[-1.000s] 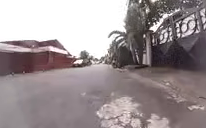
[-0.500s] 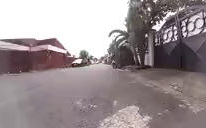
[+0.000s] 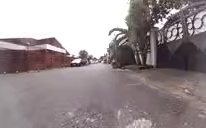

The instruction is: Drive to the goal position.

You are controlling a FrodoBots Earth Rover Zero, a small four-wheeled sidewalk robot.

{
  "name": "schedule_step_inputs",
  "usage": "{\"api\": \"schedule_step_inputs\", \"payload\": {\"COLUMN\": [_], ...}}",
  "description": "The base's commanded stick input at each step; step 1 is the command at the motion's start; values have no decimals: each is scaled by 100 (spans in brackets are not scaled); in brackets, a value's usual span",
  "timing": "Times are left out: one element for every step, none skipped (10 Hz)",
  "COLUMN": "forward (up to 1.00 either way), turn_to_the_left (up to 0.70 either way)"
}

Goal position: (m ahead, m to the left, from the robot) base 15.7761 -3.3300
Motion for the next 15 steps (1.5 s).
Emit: {"api": "schedule_step_inputs", "payload": {"forward": [70,70,70,70,70,70,70,70,70,70,70,70,70,70,70], "turn_to_the_left": [0,0,0,0,0,0,0,0,0,0,0,0,0,0,0]}}
